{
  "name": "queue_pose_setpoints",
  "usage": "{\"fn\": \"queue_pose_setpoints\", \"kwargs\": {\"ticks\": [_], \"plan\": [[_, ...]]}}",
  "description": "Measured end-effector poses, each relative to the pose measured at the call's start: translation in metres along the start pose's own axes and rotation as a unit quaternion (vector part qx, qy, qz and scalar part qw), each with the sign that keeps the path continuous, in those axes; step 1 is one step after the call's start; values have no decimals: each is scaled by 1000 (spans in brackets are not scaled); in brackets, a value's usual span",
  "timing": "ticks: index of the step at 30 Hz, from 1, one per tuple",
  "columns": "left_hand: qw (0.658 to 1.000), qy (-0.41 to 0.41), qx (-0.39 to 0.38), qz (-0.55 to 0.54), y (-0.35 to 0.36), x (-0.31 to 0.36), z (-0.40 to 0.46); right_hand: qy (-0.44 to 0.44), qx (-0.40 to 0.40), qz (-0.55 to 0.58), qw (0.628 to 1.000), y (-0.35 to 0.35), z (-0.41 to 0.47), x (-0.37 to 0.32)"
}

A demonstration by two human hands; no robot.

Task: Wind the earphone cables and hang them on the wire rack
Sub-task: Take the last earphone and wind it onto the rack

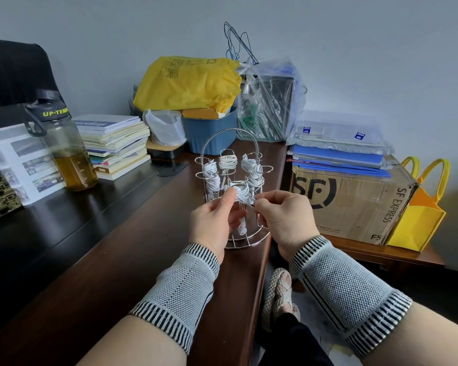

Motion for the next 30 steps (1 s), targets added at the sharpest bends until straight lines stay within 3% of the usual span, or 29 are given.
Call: {"fn": "queue_pose_setpoints", "kwargs": {"ticks": [17, 22, 30], "plan": [[1000, -4, 7, 22, -3, -3, 3, 32, -52, 81, 995, 8, -5, 6], [1000, -7, 4, 25, -3, -4, 4, 27, -76, 44, 996, 14, -4, 6], [1000, -10, 2, 15, -2, -3, 3, -62, -17, -105, 992, 4, 6, -16]]}}
Point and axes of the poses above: each hand's wrist, its own z-axis towards the middle knuckle, its own y-axis out of the palm, x = y × z, the point moved 10 cm from there along z, towards the middle knuckle, and after that the axes turned 9 degrees about -z, right-handed, at the moved point
